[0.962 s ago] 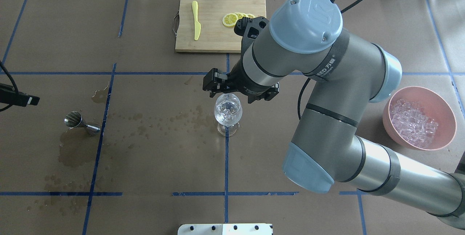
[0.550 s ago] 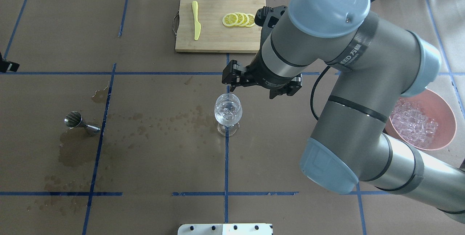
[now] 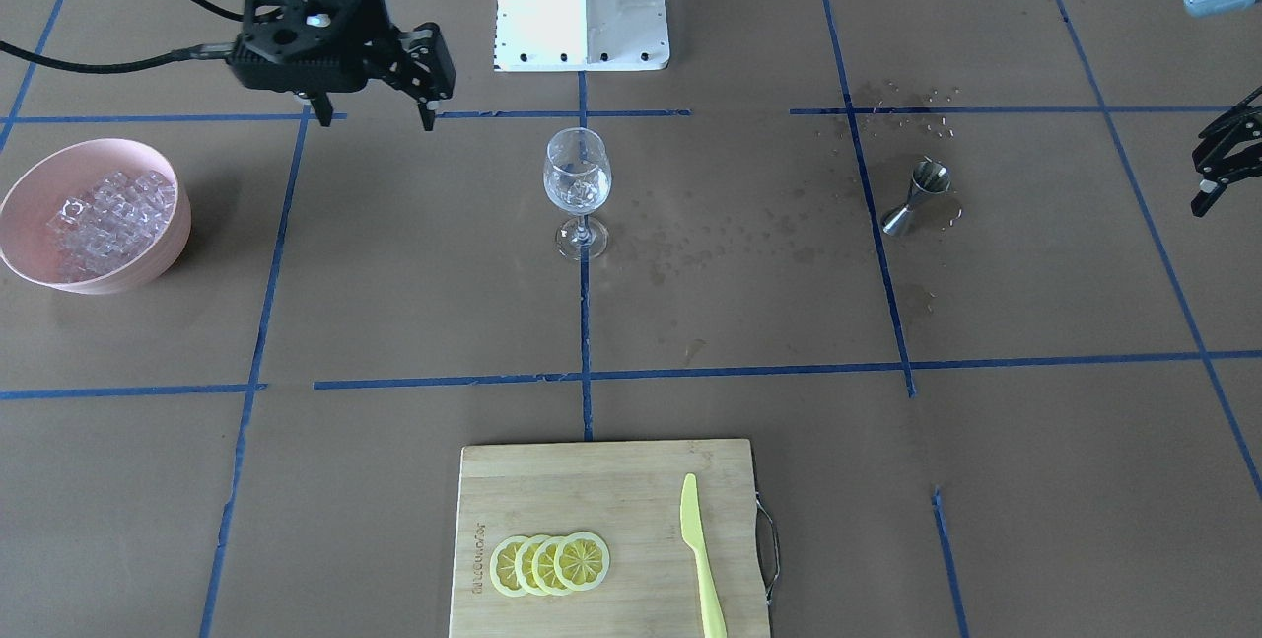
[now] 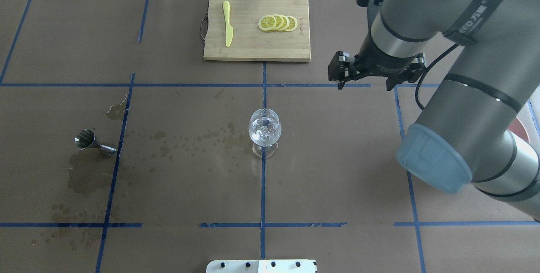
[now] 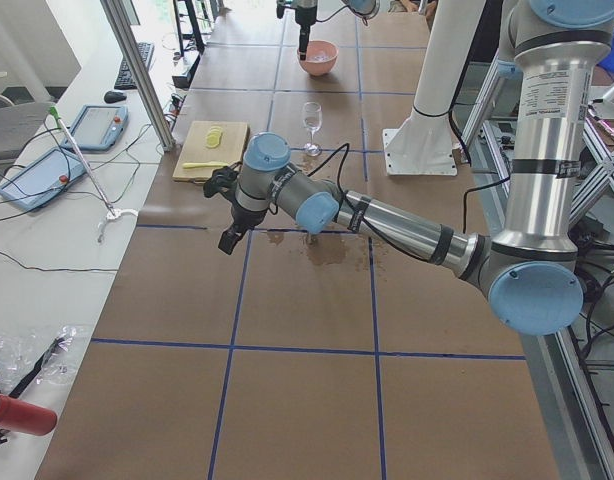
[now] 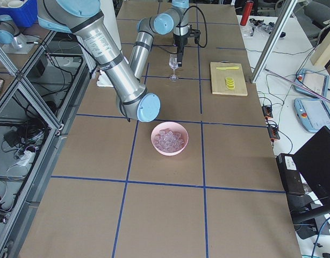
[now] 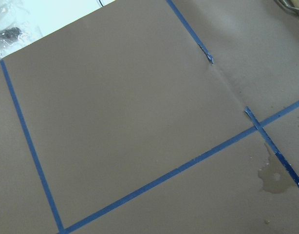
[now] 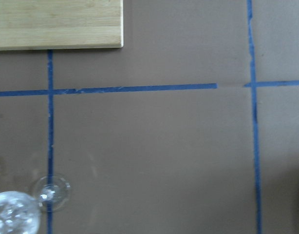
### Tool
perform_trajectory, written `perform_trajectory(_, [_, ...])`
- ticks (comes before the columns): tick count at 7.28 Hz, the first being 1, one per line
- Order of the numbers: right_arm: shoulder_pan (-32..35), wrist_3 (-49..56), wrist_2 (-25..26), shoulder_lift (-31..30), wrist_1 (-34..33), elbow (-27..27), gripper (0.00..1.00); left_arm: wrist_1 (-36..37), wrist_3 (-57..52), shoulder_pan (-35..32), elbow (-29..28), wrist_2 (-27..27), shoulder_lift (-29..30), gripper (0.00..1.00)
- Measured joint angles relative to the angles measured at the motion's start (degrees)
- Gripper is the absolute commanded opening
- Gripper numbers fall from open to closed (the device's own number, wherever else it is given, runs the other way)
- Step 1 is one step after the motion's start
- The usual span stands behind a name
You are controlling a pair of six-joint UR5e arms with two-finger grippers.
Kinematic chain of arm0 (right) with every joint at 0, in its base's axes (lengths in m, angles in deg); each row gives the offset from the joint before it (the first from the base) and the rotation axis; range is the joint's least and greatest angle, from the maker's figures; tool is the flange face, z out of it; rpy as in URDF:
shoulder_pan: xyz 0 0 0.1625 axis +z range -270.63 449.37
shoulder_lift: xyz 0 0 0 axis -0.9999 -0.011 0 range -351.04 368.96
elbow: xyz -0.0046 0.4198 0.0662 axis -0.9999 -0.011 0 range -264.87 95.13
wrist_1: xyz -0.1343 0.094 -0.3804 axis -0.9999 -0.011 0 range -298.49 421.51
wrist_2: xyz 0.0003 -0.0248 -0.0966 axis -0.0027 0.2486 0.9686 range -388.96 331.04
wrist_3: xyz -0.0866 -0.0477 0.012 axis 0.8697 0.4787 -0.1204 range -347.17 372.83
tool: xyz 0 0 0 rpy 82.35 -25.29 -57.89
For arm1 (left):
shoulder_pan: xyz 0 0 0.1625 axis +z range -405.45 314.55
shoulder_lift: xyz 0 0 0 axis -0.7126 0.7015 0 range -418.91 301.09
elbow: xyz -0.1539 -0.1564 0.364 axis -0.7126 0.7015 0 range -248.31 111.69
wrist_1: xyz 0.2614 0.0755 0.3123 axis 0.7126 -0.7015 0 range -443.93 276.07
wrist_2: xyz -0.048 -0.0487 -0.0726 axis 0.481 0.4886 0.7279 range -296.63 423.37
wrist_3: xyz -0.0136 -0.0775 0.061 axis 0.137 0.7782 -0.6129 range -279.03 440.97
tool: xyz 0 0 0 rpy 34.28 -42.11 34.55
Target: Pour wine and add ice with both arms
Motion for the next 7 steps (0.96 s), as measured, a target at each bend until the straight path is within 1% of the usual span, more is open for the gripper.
perform_trajectory(2, [8.70,18.99,-1.50,-6.67,-1.17,0.09,1.00,-0.08,-0.14,-0.35,-0.34,-0.30,-0.05,1.00])
perform_trajectory(3, [14.22,28.42,-4.04,-10.13,-1.05,-1.38,1.00,-0.14,-0.15,-0.43,-0.42,-0.23,-0.23,1.00])
perform_trajectory(5, [25.83,44.62,-10.16,-15.02,-0.06,-7.68,1.00,-0.05,-0.15,-0.86,-0.87,0.00,-0.56,1.00])
perform_trajectory(6, [30.84,48.81,-13.14,-18.29,3.77,-11.35,1.00,-0.04,-0.16,-1.08,-1.86,0.14,-0.69,1.00])
perform_trajectory(7, [34.71,50.94,-16.01,-23.09,11.45,-15.03,1.00,-0.05,-0.16,-1.25,-2.67,0.25,-0.80,1.00])
